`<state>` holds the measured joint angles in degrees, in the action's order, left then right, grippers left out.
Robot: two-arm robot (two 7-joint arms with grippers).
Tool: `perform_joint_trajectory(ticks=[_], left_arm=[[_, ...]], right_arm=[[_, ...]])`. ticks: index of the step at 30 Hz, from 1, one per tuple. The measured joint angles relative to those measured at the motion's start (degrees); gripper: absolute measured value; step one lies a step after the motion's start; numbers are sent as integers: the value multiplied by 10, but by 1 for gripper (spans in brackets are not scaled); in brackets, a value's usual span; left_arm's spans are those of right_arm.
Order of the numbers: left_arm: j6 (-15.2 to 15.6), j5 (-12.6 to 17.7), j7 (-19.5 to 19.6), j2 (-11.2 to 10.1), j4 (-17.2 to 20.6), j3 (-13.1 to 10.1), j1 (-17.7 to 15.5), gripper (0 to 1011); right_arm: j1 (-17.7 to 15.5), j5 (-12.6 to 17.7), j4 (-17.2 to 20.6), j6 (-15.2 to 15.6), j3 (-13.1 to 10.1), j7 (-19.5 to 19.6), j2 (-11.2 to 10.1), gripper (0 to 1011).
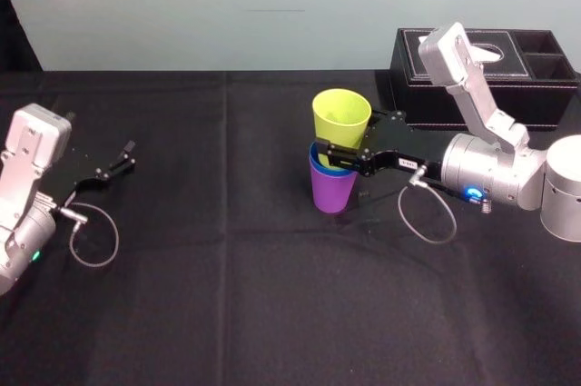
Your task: Stack the three plastic cups sequentially using one hand.
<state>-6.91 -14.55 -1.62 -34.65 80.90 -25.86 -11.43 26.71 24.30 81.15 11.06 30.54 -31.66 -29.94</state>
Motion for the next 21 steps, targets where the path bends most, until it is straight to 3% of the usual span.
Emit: perform_joint_trajectory(ticks=[3,14,21], left_arm=[[0,0,0,0,0,0,0,1011],[0,0,0,0,0,0,0,1011],[0,0,0,0,0,0,0,1011]], right_arm=[[0,0,1,0,0,0,0,723],[0,1,2,1,-1,0,-1,1000],[0,2,2,1,-1,0,-1,1000]])
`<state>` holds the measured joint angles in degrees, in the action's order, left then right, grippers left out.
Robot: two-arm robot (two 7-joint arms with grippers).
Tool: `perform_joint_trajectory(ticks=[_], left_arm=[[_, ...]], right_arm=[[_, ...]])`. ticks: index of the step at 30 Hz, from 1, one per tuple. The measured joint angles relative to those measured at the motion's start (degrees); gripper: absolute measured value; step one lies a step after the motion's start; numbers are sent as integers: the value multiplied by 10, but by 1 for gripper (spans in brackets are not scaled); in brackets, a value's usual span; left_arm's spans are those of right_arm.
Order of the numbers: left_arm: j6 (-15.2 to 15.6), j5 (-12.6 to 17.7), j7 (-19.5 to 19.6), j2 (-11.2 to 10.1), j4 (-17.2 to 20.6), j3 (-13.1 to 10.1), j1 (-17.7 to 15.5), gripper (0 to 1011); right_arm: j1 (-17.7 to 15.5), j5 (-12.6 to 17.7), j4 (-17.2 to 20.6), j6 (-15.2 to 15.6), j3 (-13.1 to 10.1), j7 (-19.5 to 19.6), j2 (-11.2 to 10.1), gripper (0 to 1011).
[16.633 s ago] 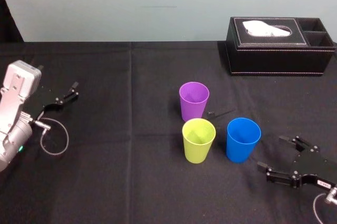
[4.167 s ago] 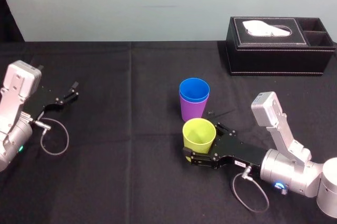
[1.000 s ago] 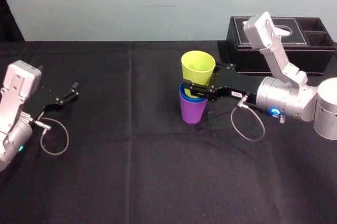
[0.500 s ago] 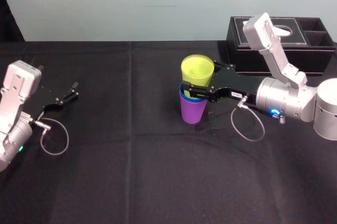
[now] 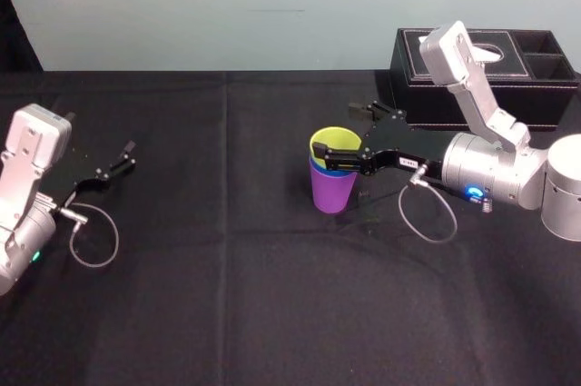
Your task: Stack the three plastic cups sequentially using one hand.
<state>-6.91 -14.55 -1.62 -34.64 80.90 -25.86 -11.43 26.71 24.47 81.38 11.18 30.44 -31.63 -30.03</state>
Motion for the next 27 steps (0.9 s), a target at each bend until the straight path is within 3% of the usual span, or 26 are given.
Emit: perform_joint_trajectory(ticks=[7,13,20,27], left_arm=[[0,0,0,0,0,0,0,1011],[0,0,0,0,0,0,0,1011],[0,0,0,0,0,0,0,1011],[0,0,0,0,0,0,0,1011]], right_arm=[[-22,6,23,-4,-16,11,-8,1000],[-65,21,57,-8,-51,49,-14,1000],[-142,25,102,-27,-100,123,-11,1000],[-213,-1,111,-61,-144,229,22,1000]])
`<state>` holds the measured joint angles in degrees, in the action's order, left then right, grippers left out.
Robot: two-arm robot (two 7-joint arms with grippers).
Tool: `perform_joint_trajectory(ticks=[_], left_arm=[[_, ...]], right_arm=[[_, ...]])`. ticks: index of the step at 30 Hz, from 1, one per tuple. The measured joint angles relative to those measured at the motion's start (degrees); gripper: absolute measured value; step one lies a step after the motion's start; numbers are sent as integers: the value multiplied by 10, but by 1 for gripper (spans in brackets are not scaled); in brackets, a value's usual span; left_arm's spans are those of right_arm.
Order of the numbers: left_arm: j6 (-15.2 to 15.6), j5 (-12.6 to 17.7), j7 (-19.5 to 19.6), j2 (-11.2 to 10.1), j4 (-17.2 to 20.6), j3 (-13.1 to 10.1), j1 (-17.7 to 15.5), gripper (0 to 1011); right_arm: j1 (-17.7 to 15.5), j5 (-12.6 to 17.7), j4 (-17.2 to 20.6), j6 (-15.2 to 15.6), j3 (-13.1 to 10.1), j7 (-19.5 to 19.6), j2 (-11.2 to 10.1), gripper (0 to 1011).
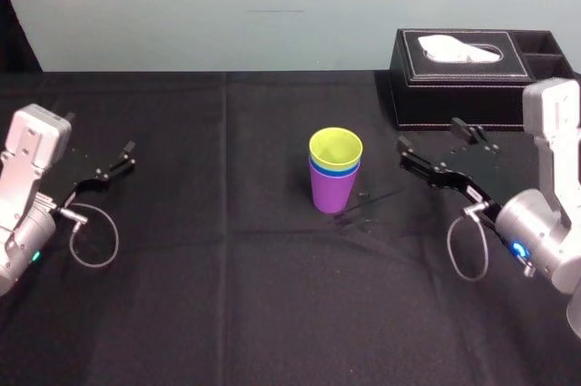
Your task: Stack the three plastic cups sequentially using one hand.
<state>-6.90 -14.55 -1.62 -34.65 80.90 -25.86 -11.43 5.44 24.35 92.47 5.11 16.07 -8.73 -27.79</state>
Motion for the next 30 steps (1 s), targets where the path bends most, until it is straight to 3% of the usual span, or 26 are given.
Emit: perform_joint_trajectory(ticks=[3,7,14,30], left_arm=[[0,0,0,0,0,0,0,1011],[0,0,0,0,0,0,0,1012],[0,0,0,0,0,0,0,1011],[0,0,0,0,0,0,0,1011]], right_arm=[[-21,-16,-9,-19,-16,44,23,1000],[-28,-32,-21,-23,-22,69,39,1000],[-29,-62,-44,-25,-19,87,58,1000],[-29,-67,-49,-22,-19,87,61,1000]])
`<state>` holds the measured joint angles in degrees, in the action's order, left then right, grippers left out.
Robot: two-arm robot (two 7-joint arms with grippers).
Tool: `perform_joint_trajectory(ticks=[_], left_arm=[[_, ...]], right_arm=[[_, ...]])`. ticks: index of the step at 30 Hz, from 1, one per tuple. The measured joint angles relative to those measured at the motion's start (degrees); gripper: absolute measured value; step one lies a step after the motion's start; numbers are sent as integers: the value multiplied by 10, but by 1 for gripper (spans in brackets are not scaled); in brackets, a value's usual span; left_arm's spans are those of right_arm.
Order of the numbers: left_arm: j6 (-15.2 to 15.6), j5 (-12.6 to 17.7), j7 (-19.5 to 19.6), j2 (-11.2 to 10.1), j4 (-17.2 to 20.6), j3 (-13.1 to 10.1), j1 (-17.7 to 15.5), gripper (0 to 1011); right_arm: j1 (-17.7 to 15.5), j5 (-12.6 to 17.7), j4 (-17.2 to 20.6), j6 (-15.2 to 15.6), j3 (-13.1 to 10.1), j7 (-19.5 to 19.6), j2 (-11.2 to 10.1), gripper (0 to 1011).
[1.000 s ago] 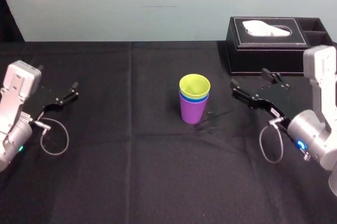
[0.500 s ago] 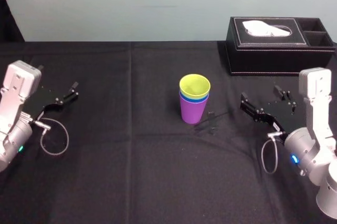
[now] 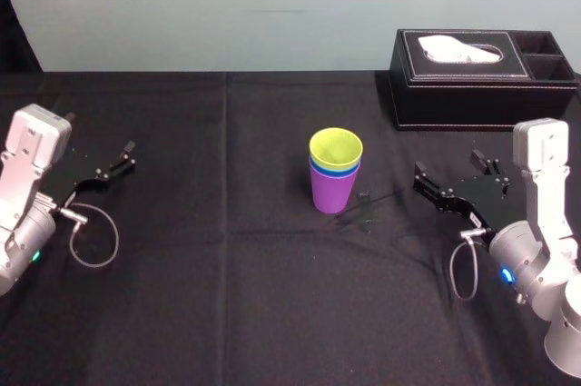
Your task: Stack the three plastic cups sequentially using one hand.
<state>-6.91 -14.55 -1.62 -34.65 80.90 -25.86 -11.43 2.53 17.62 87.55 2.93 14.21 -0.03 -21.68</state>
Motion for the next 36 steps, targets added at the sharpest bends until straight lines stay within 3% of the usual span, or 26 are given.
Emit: perform_joint_trajectory(ticks=[36], left_arm=[[0,0,0,0,0,0,0,1011]], right_arm=[[0,1,2,0,0,0,-1,1000]])
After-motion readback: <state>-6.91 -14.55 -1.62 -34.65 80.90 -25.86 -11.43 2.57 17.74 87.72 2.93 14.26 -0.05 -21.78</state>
